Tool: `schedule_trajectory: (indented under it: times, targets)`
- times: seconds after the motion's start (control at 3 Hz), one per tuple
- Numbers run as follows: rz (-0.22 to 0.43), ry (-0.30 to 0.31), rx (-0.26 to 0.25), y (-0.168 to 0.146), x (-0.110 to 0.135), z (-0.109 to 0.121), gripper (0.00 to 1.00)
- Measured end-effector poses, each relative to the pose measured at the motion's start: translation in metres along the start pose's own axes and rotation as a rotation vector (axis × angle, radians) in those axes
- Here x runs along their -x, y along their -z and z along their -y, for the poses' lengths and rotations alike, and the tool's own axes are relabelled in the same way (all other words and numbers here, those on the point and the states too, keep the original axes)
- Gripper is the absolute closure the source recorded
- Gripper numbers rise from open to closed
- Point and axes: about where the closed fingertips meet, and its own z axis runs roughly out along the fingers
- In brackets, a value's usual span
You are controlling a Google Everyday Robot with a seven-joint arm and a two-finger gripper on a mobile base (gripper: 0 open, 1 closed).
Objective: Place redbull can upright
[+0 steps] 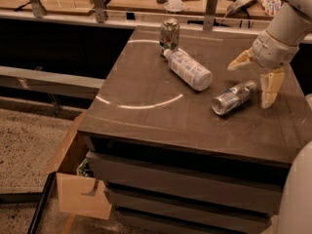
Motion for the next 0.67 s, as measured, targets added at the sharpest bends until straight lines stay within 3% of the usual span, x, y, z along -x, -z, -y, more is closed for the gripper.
schedule_trajectory:
  times: [0.67]
  targets:
    - [-0.063,-0.047,0.066,-0.0089,-0.0039,-0.0067,0.64]
